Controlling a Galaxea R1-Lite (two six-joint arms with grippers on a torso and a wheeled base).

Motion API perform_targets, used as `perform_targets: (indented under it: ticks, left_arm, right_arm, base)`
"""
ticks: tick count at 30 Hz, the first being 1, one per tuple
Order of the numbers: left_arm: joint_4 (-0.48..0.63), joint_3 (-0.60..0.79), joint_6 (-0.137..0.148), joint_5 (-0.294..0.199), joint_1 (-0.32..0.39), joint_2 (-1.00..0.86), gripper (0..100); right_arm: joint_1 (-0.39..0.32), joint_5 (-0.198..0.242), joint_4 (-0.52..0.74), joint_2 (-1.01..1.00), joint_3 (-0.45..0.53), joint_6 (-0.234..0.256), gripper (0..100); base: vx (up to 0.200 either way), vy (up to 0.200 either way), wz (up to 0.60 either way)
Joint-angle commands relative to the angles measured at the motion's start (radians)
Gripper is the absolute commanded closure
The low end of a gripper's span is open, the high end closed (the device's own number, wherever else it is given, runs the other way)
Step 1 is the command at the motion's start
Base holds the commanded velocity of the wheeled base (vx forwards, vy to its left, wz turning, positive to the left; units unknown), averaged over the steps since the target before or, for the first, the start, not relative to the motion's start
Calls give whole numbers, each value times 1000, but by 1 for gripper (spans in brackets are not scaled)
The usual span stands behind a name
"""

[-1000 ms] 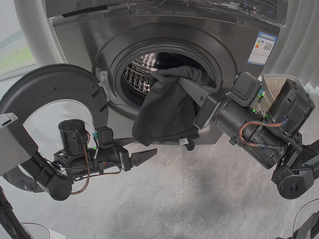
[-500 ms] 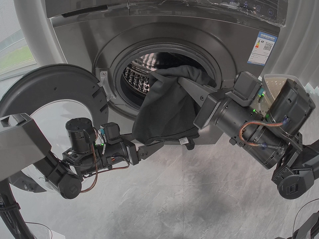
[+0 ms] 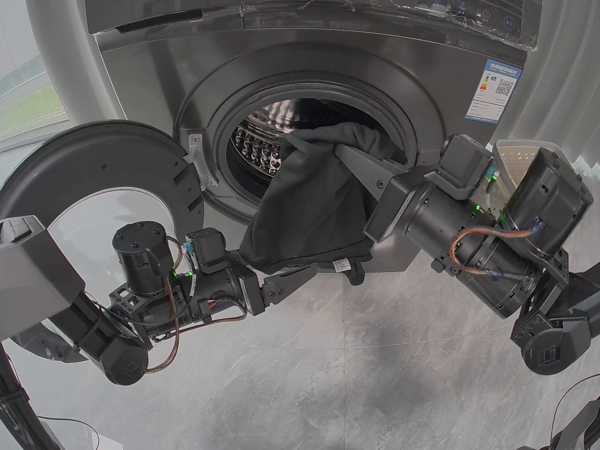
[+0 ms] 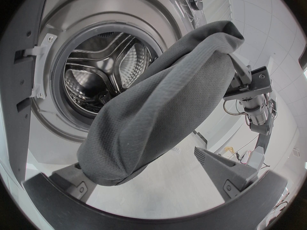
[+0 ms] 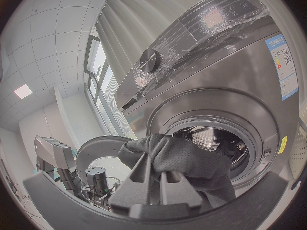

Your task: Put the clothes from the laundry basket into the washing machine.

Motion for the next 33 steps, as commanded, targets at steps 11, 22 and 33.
perform_targets:
  ticks: [11, 22, 33]
  left_arm:
    - [-121, 7, -1, 38, 5, 70, 0]
    - [-153, -36, -22, 95, -2, 83, 0]
    - [-180, -29, -30, 110, -8, 71, 100]
  right_arm:
    - [2, -1, -2, -2, 4, 0, 100]
    - [2, -1, -3, -1, 7, 0, 100]
    - [0, -1, -6, -1, 13, 0, 100]
  base:
    - [0, 0, 0]
    - [0, 0, 0]
    - [0, 0, 0]
